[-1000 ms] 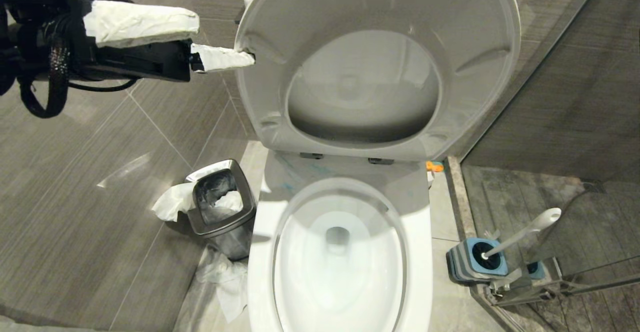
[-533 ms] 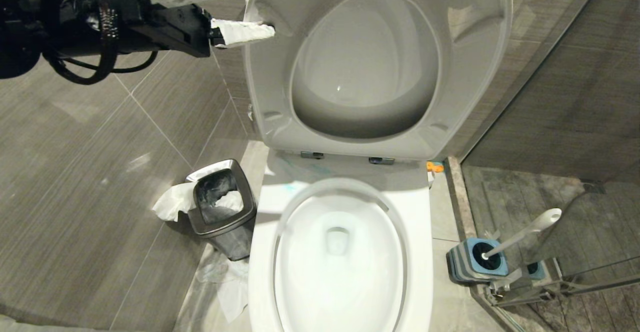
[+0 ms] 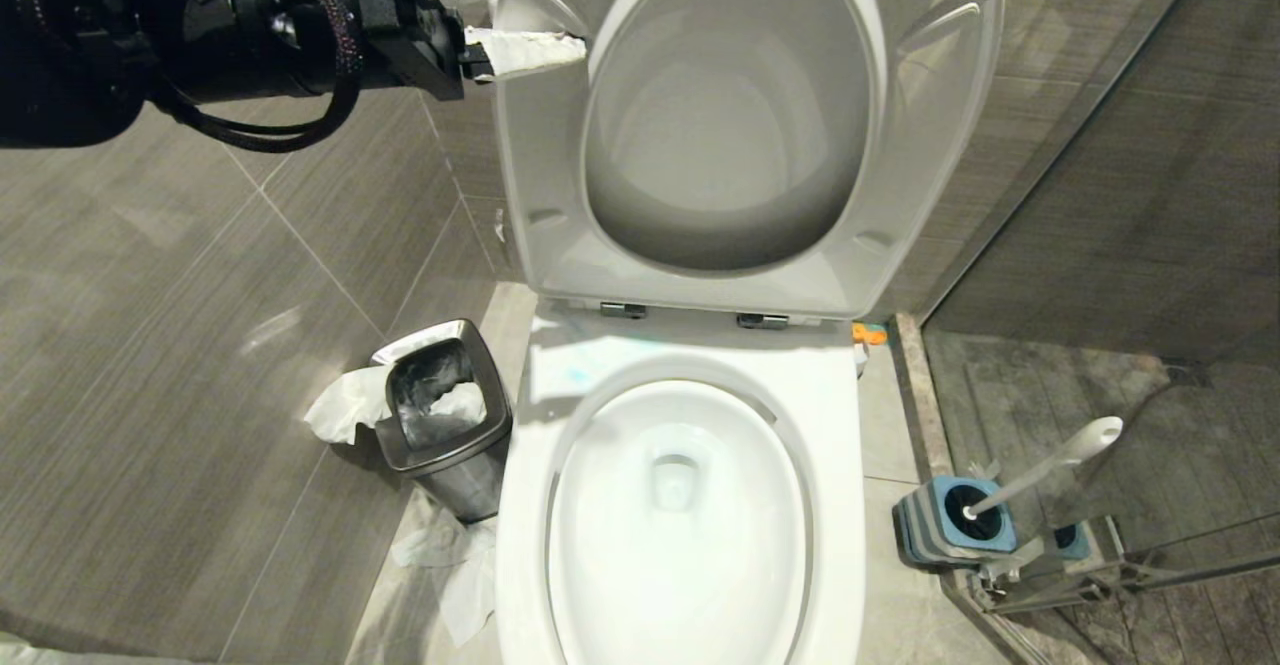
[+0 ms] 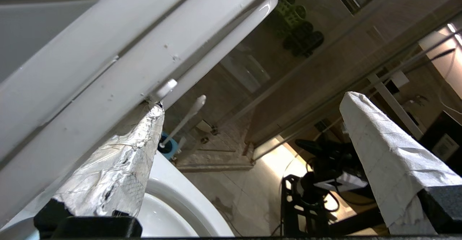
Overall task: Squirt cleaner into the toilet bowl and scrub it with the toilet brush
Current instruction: Use the left hand to lift the toilet lid slightly
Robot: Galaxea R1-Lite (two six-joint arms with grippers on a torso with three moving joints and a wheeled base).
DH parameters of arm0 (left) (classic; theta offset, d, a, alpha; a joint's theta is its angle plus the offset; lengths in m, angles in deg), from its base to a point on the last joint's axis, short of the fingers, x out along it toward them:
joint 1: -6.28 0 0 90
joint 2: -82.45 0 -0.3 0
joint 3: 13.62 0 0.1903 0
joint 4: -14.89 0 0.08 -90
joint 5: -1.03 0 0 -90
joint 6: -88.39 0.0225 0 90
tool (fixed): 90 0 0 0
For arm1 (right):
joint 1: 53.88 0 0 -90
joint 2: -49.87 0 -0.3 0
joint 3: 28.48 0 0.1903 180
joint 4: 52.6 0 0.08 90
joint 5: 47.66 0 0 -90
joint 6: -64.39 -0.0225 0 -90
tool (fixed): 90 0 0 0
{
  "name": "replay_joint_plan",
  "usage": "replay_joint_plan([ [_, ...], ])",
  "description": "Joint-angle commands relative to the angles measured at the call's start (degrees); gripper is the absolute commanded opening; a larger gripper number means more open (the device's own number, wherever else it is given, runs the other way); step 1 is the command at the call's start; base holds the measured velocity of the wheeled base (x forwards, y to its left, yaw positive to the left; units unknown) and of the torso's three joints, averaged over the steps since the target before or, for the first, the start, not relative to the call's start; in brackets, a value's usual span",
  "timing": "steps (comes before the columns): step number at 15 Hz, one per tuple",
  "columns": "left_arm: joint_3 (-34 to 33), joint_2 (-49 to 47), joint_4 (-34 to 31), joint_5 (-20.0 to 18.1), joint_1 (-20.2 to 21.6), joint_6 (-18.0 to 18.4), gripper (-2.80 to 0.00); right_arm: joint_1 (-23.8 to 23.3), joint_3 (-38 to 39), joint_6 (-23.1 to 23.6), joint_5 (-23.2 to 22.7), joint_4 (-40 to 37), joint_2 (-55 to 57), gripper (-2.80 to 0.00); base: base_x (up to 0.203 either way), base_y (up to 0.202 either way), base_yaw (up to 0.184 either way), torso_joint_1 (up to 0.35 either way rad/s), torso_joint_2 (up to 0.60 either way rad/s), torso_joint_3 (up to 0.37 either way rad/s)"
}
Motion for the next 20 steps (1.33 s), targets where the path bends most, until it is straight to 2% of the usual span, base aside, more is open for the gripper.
replay_joint_plan([
  [1, 1.7, -1.0, -0.2, 1.9, -0.1, -0.5, 0.0, 0.0, 0.0, 0.0, 0.0, 0.0, 0.0, -2.8, 0.0, 0.0, 0.0, 0.0, 0.0, 0.0],
  [3, 1.9, -1.4, 0.3, 5.2, -0.3, -1.9, 0.0, 0.0, 0.0, 0.0, 0.0, 0.0, 0.0, -2.8, 0.0, 0.0, 0.0, 0.0, 0.0, 0.0],
  [4, 1.9, -1.4, 0.3, 5.6, -0.4, -2.0, 0.0, 0.0, -0.1, 0.0, 0.0, 0.0, 0.0, -2.8, 0.0, 0.0, 0.0, 0.0, 0.0, 0.0],
  [6, 1.9, -1.7, 0.3, 7.3, -0.6, -1.9, 0.0, 0.0, 0.0, 0.0, 0.0, 0.0, 0.0, -2.8, 0.0, 0.0, 0.0, 0.0, 0.0, 0.0],
  [8, 1.9, -2.1, 0.4, 11.4, -1.7, -1.0, 0.0, 0.0, 0.0, 0.0, 0.0, 0.0, 0.0, -2.8, 0.0, 0.0, 0.0, 0.0, 0.0, 0.0],
  [17, 1.9, -3.4, 0.5, 22.2, -4.4, -0.5, 0.0, 0.0, 0.0, 0.0, 0.0, 0.0, 0.0, -2.8, 0.0, 0.0, 0.0, 0.0, 0.0, 0.0],
  [20, 1.9, -4.4, 2.4, 27.4, -4.9, -0.5, 0.0, 0.0, 0.0, 0.0, 0.0, 0.0, 0.0, -2.8, 0.0, 0.0, 0.0, 0.0, 0.0, 0.0],
])
